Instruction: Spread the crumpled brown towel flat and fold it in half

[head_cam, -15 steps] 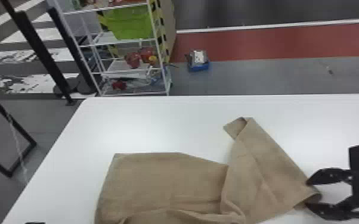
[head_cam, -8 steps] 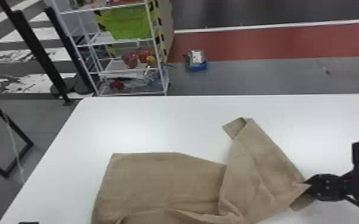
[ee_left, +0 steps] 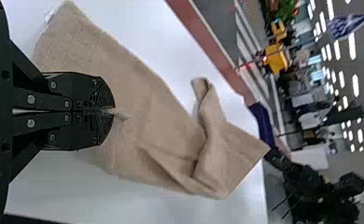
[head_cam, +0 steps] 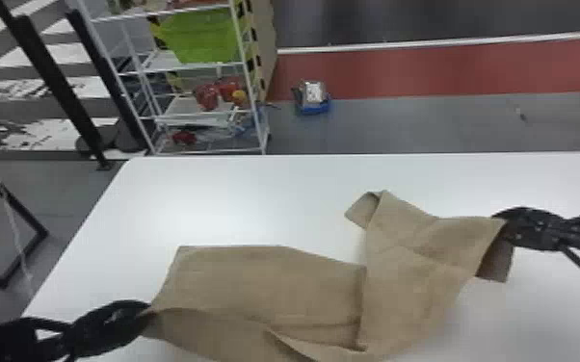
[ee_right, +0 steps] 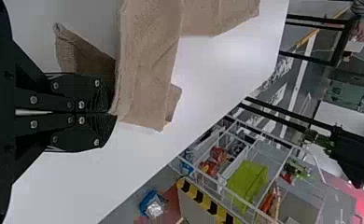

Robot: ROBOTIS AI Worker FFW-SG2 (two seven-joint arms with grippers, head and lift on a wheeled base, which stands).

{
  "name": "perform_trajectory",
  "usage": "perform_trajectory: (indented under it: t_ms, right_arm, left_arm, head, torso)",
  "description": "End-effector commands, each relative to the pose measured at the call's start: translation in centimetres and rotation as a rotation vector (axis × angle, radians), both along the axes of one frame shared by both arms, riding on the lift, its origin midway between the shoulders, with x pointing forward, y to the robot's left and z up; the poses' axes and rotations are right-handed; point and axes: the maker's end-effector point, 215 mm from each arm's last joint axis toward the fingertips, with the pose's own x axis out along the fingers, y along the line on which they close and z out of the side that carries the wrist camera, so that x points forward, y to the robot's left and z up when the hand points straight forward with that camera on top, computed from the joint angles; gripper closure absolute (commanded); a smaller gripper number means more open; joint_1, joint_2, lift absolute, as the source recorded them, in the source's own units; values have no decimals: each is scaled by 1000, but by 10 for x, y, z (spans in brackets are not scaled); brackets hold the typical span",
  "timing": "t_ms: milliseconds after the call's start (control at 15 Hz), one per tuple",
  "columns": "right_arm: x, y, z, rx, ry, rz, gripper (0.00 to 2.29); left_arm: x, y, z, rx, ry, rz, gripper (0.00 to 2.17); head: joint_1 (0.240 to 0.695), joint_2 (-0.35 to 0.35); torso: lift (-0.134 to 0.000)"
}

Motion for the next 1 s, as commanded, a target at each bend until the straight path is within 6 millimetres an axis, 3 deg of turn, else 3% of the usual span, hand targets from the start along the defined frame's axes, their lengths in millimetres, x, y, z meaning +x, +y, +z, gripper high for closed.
perform_trajectory:
  t_ms: [0,400,600,667,800,933]
  right_arm:
    - [23,-6,42,33,-90,-64,1679]
    - [88,-63,130,111,-269,-310,1676]
    - [116,-98,152,118,-300,-417,1676]
    - [122,-105,156,108,-299,-425,1676]
    - [142,-125,157,83,-291,-458,1676]
    - [166,-147,160,68,-282,-497,1676]
  left_arm:
    - [29,4,42,-73,-46,103,1737]
    - [143,43,129,-297,-89,407,1737]
    - [201,49,162,-271,-149,439,1733]
    - [218,47,165,-269,-152,442,1733]
    - [255,41,158,-270,-136,470,1733]
    - [293,19,143,-254,-95,462,1733]
  head:
    - [695,171]
    - [695,132]
    - [617,108]
    - [564,89]
    - [525,69]
    - [494,41]
  torso:
    - [-123]
    - [-123]
    - [-123]
    - [-123]
    - [-123]
    - [-123]
